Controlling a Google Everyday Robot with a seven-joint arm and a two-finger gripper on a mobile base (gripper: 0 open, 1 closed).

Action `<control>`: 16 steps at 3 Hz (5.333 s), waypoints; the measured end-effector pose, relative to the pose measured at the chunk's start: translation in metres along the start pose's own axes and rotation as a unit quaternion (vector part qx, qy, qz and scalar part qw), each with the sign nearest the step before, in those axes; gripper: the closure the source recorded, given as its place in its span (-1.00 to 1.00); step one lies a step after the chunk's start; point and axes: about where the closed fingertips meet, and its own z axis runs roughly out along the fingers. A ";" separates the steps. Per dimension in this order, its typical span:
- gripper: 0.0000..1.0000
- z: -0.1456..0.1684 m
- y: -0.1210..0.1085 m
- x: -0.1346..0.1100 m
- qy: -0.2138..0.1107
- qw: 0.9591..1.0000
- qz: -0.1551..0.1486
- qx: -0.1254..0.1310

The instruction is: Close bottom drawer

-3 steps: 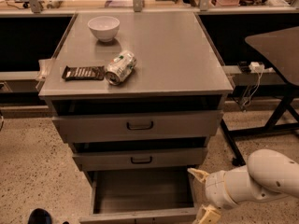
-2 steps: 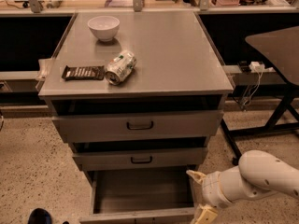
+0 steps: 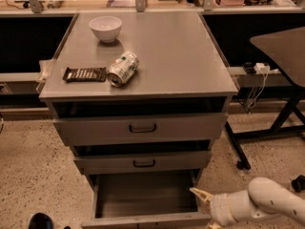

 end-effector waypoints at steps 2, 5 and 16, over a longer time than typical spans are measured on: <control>-1.00 0.040 0.011 0.014 -0.023 0.999 -0.013 -0.031; -0.05 0.152 0.019 0.130 -0.047 0.995 0.049 -0.076; -1.00 0.254 -0.043 0.184 -0.129 0.967 0.153 0.156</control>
Offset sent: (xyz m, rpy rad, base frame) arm 0.0001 0.0253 -0.0523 0.0348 0.0407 0.0935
